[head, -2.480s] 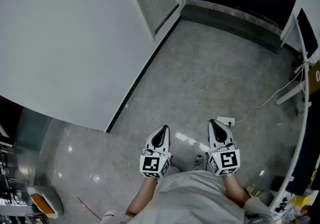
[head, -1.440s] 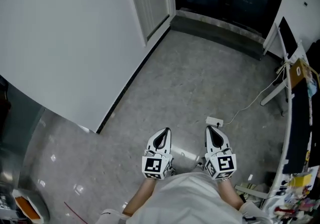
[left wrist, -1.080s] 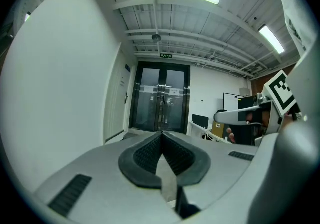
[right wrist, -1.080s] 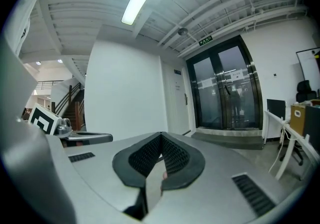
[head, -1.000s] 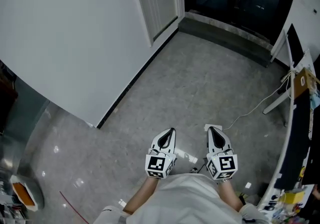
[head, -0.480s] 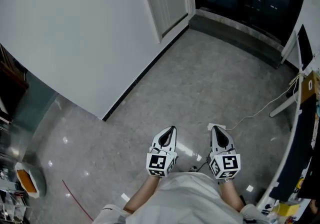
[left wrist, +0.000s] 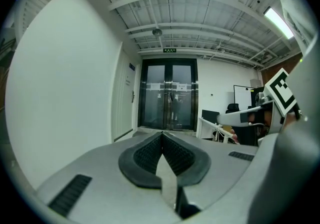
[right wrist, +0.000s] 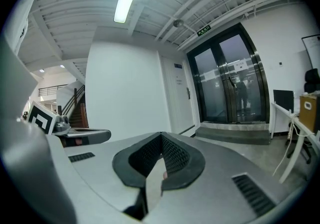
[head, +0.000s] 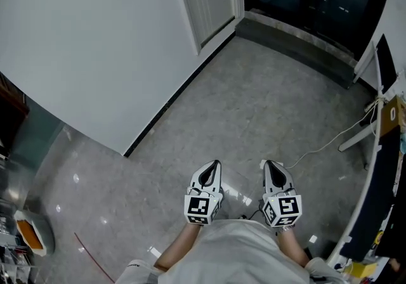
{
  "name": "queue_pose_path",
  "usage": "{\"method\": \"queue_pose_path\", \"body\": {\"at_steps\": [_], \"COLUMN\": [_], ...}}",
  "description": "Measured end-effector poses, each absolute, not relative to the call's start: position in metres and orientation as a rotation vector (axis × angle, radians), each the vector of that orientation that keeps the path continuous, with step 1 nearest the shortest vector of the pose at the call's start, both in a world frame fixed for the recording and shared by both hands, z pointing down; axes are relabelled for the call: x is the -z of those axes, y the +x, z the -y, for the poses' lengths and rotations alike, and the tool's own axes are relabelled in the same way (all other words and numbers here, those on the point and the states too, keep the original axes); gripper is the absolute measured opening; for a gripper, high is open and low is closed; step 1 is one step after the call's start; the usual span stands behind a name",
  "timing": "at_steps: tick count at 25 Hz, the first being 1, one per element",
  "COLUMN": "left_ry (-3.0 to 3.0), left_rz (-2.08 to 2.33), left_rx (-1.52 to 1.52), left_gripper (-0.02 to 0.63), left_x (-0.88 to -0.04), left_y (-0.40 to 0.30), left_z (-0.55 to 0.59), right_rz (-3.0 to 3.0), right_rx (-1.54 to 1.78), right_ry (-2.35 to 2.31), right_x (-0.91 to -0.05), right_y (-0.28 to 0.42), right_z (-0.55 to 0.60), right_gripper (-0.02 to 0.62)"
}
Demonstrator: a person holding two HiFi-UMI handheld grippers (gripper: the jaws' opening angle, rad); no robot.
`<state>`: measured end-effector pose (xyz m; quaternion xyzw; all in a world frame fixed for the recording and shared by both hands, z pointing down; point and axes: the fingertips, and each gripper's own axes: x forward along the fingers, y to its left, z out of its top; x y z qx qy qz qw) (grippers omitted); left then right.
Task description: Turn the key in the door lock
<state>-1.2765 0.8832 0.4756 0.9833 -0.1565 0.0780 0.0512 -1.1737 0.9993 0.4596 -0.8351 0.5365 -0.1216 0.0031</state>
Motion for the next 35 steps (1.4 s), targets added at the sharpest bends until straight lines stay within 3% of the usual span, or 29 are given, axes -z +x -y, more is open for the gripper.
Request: {"method": "queue_pose_path", "body": {"at_steps": [21,35], "left_ry": [3.068,3.031], "left_rz": [0.271,0.292], "left_rx": [-0.156,-0.201], "left_gripper": [0.009,0.008], "left_x": [-0.46,-0.479], "left_y": [-1.176,-1.135], "left_z": [-0.694,-0.662], "right_rz": [-1.543,-1.55], "right_rx": [0.307,0.355], "right_ry": [-2.73,-2.723], "right_x": [-0.445,-0.46], "right_y": [-1.084,-1.038], "right_z": [-0.816,-0.78], "right_gripper": [-0.009,-0.009]}}
